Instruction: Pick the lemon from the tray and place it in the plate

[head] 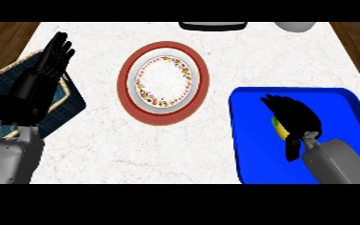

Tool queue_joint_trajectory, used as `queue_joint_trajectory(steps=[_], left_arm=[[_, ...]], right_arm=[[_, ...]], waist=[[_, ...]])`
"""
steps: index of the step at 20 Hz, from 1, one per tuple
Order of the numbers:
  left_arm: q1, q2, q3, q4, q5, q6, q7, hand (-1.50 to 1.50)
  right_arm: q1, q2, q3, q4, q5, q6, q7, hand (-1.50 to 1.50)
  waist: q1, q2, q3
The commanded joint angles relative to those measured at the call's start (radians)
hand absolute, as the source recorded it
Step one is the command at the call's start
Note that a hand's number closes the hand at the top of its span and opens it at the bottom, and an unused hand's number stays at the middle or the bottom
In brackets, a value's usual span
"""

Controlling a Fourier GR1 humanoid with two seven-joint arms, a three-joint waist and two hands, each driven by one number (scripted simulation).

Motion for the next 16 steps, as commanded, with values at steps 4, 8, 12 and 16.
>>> queue_joint_trajectory(steps=[4, 8, 12, 16], left_arm=[[-0.016, -0.014, 0.049, 0.045, -0.009, -0.038, -0.035, 0.0], [0.006, -0.038, 0.02, 0.052, -0.031, -0.034, -0.068, 0.0], [-0.023, -0.05, 0.009, -0.027, -0.045, 0.001, 0.041, 0.0], [-0.044, -0.046, 0.019, -0.002, -0.029, -0.015, 0.036, 0.0]], right_arm=[[0.006, 0.004, -0.018, 0.1, 0.128, -0.05, -0.069, -1.5], [-0.042, 0.029, -0.054, 0.159, 0.118, -0.24, -0.209, 1.5], [-0.012, 0.02, -0.118, 0.174, 0.139, -0.351, -0.215, 1.5], [-0.03, -0.007, -0.289, 0.307, 0.051, -0.358, -0.152, 1.5]], waist=[[-0.001, 0.0, 0.0], [0.005, 0.003, 0.001], [-0.001, 0.0, 0.001], [-0.002, 0.006, 0.002]])
